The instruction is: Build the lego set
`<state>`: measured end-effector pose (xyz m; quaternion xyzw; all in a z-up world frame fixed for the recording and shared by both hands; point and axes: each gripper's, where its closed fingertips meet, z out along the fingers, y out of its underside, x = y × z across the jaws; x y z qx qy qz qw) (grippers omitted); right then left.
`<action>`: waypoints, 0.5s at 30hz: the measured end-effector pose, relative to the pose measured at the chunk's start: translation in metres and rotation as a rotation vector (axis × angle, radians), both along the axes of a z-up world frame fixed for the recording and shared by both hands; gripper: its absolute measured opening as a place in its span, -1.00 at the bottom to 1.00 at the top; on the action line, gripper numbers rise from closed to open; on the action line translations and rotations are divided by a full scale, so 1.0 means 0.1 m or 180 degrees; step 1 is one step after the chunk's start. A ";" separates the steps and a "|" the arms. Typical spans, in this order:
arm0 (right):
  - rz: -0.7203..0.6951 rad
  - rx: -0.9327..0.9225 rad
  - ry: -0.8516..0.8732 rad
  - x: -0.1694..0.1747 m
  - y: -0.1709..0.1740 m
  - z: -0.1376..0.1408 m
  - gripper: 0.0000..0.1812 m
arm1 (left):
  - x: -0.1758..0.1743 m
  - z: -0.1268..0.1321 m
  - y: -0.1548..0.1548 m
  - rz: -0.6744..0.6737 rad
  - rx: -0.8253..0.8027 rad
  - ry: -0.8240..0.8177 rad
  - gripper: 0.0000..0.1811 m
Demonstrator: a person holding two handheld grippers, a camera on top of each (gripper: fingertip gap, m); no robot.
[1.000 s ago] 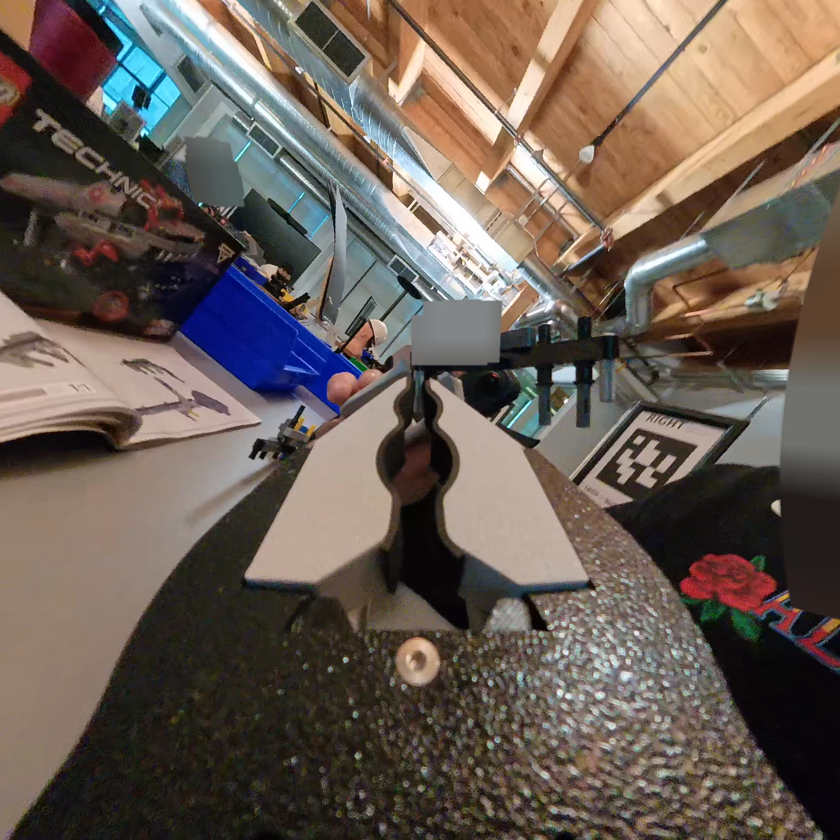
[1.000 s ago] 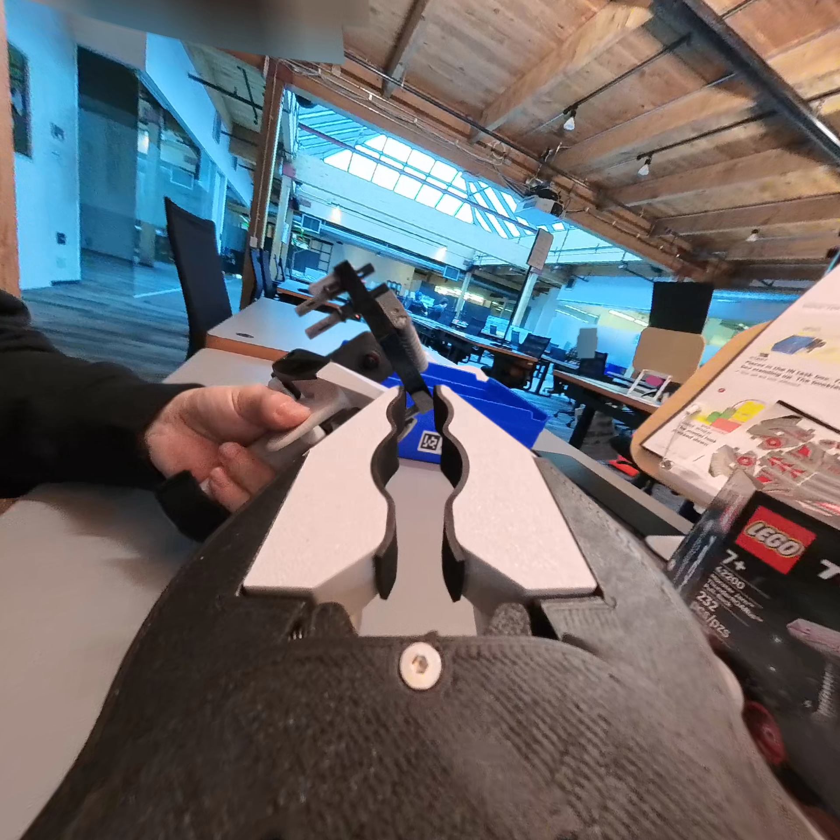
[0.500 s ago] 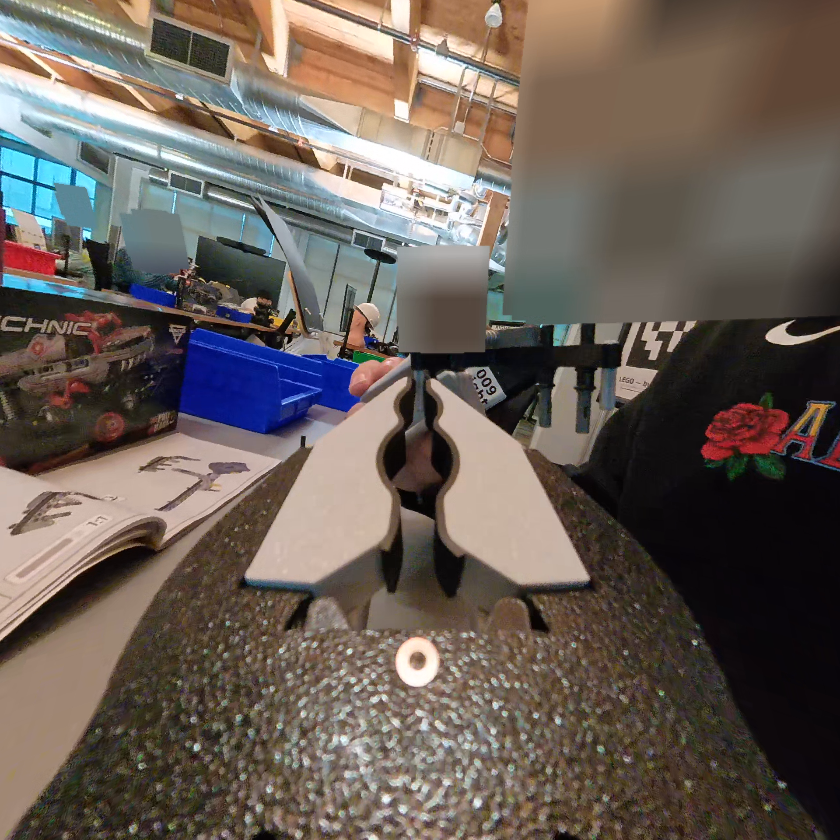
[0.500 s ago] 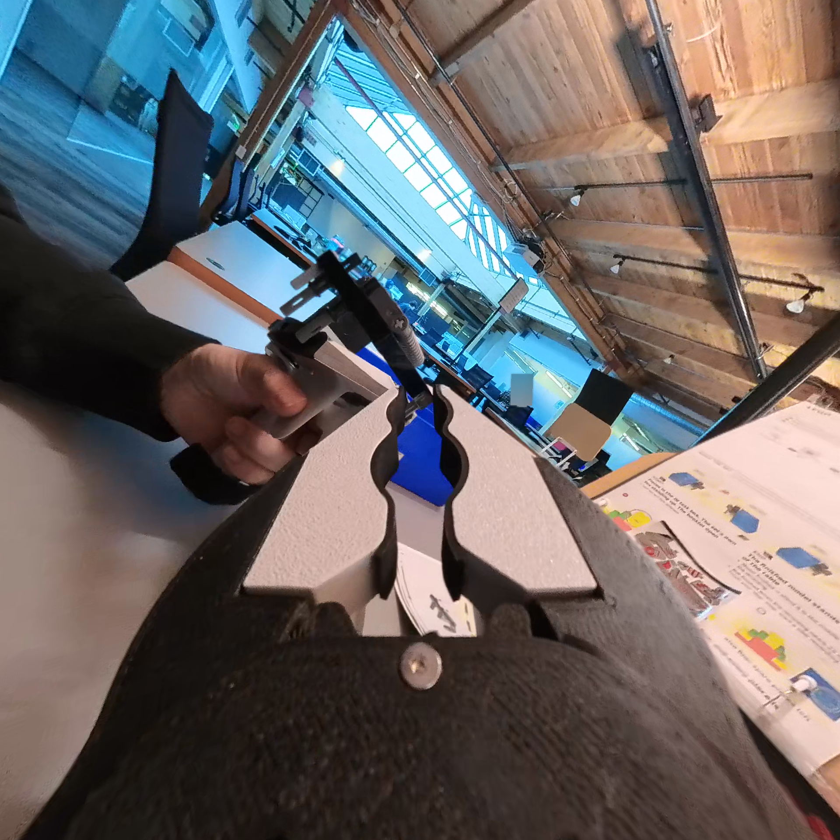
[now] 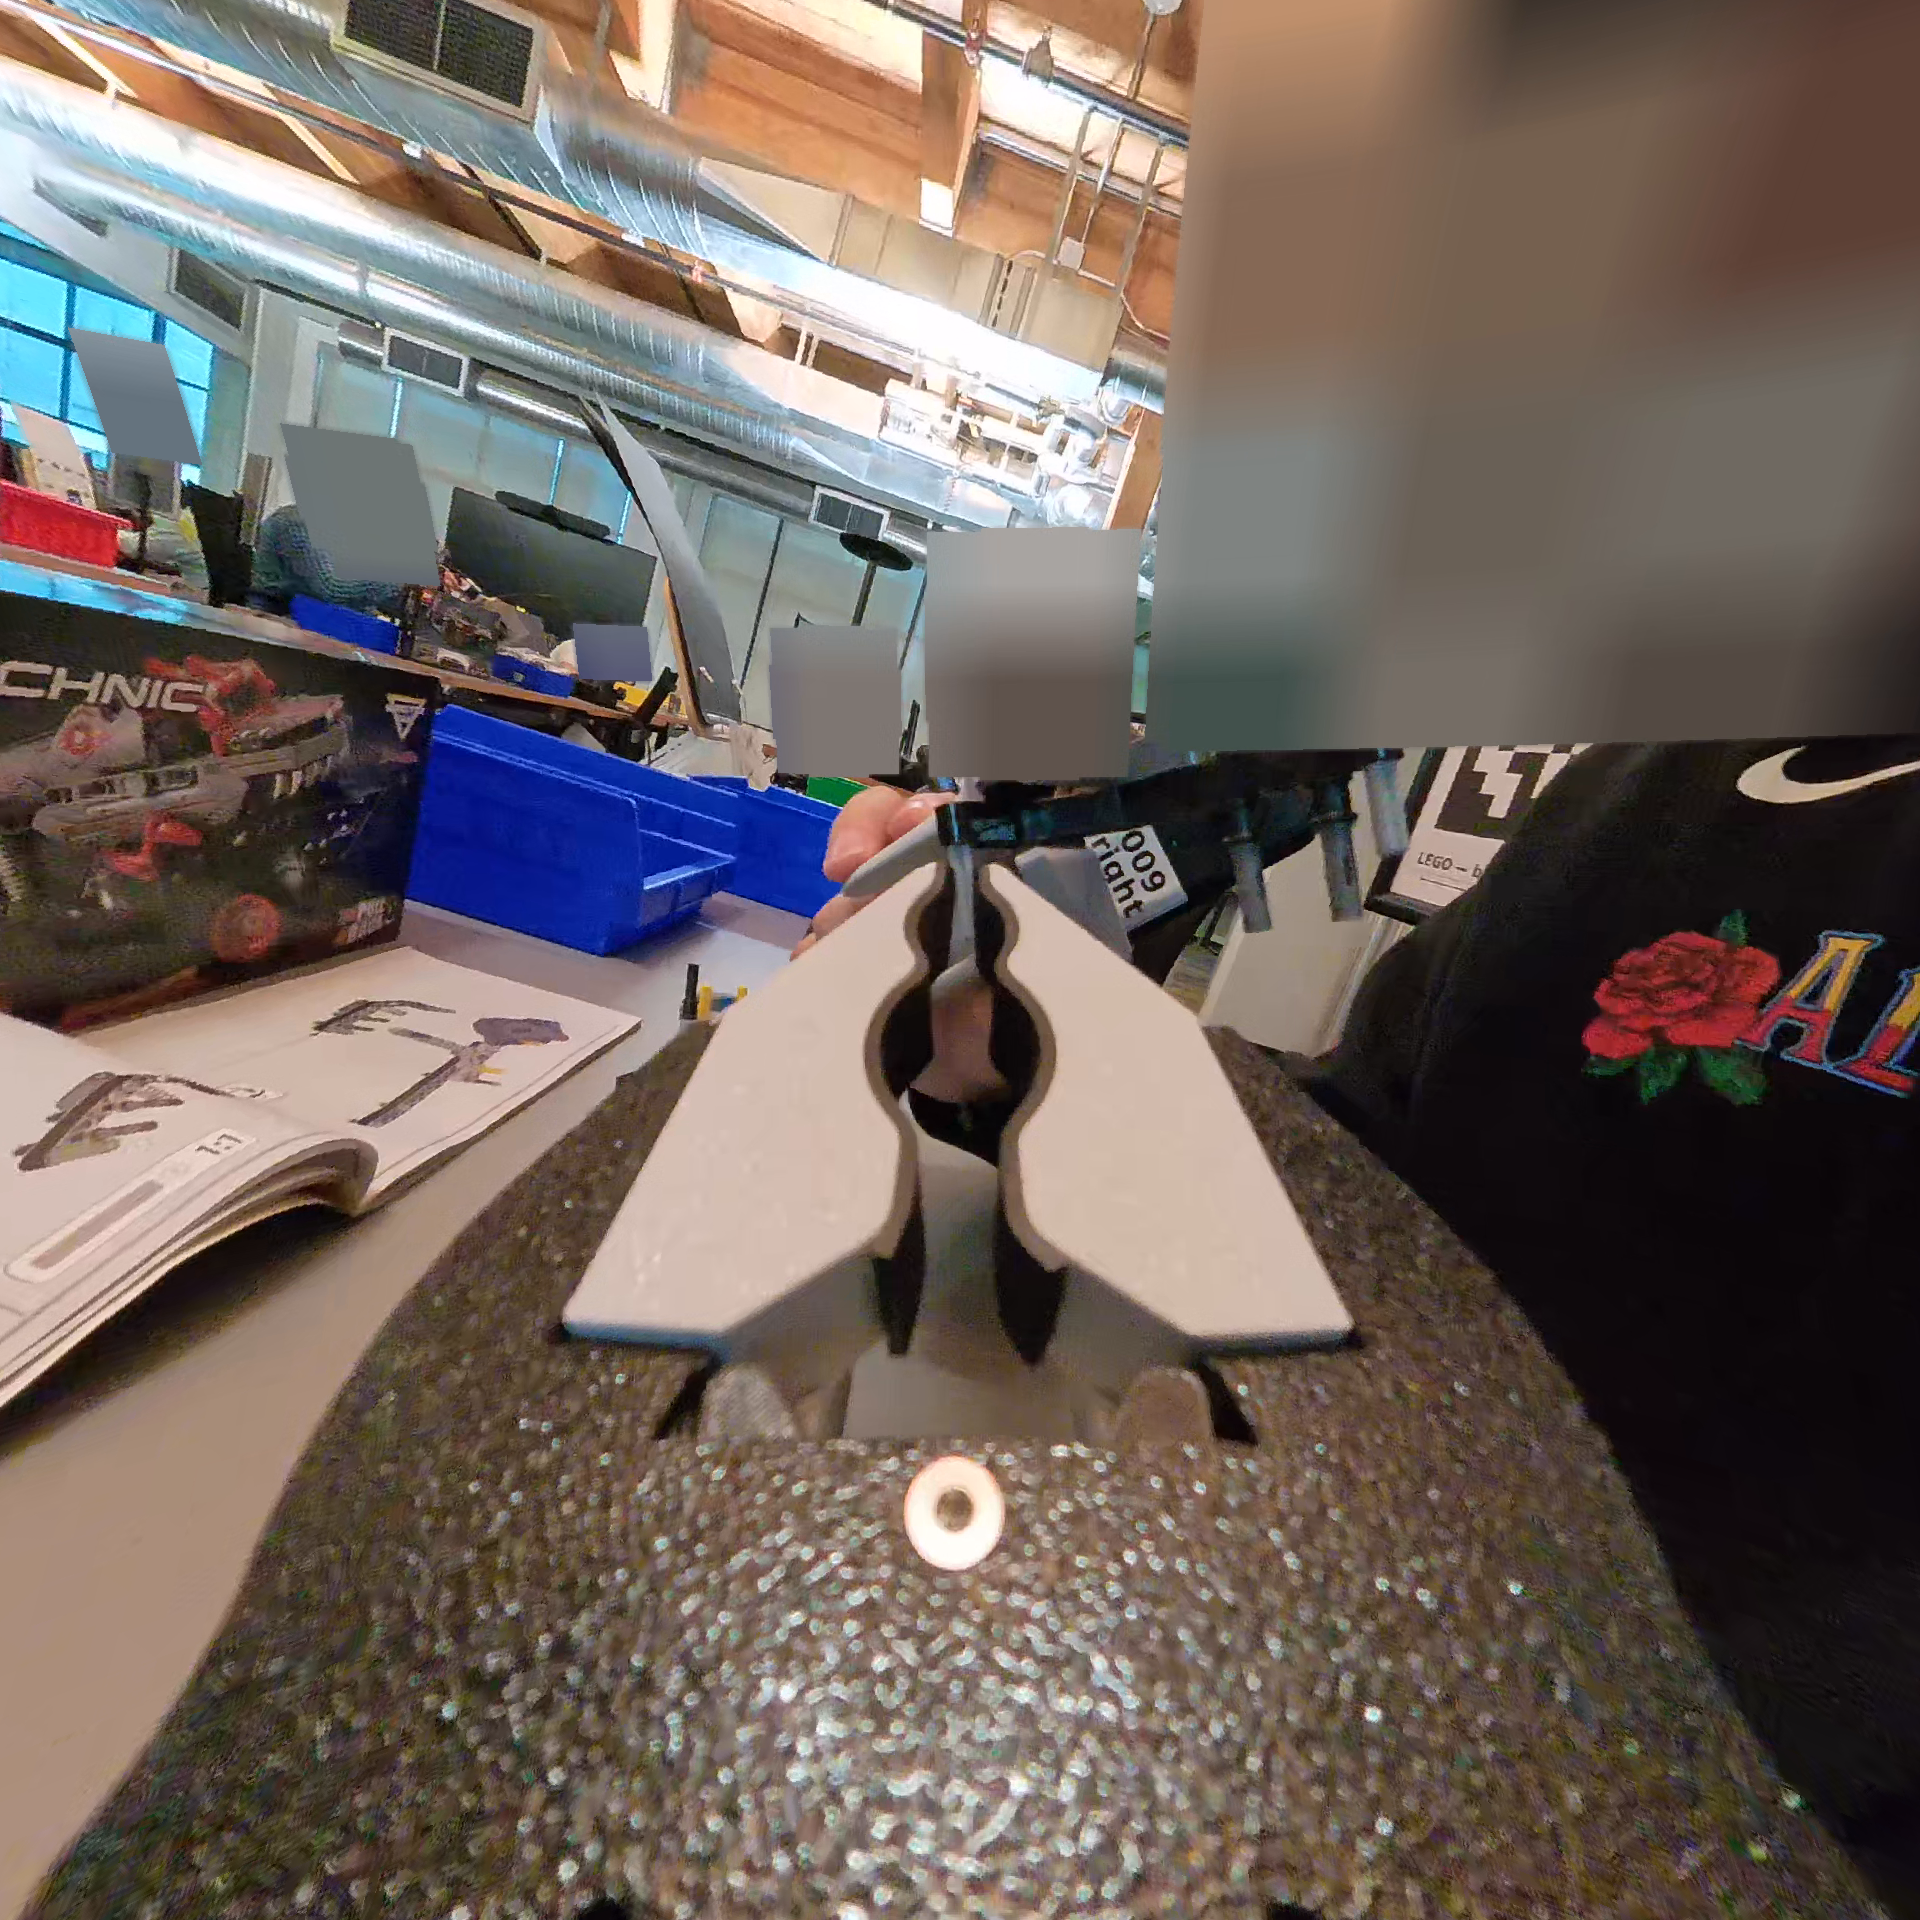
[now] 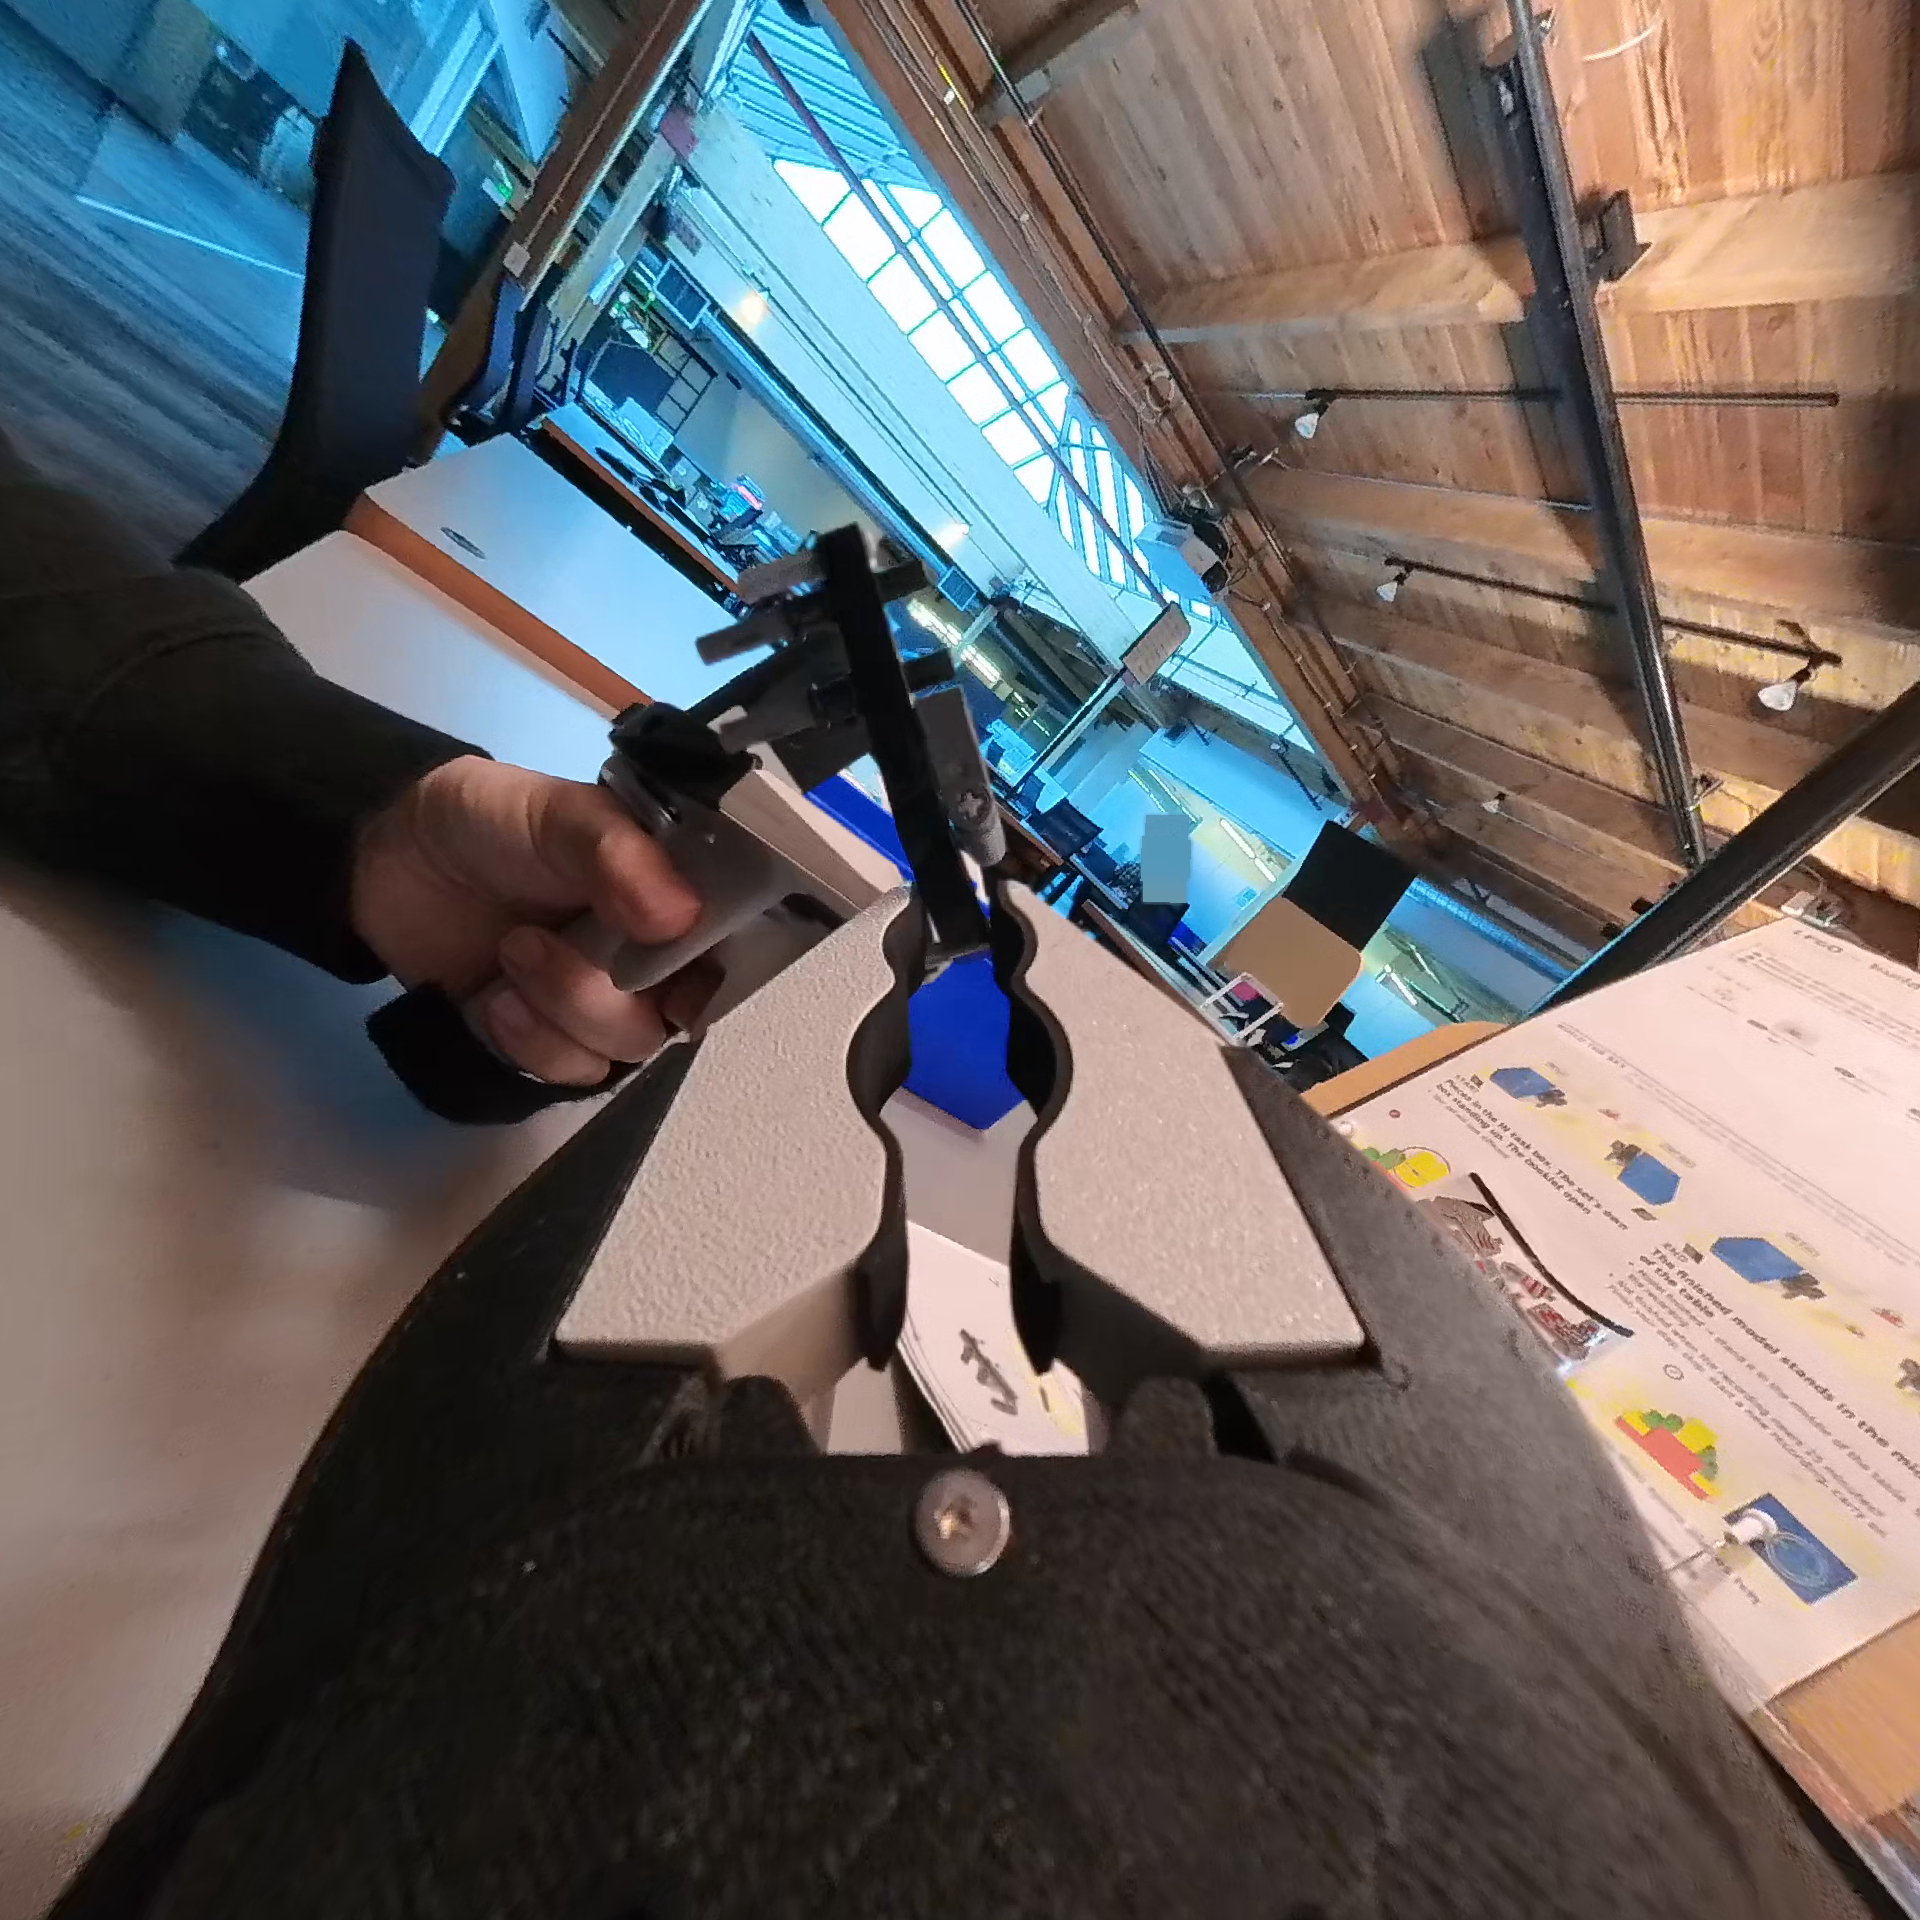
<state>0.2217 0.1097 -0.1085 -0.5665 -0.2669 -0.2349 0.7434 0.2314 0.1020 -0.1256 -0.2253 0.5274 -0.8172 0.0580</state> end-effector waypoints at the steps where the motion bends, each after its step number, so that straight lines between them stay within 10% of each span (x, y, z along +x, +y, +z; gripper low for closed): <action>1: -0.0013 0.0004 -0.0025 0.00 0.00 0.00 -0.89 | 0.00 0.00 0.00 0.0017 0.0009 -0.0021 -0.99; 15: 0.0064 -0.0017 0.0073 -0.02 -0.02 0.05 -0.93 | -0.09 0.06 -0.03 0.0038 -0.0056 -0.0238 -0.98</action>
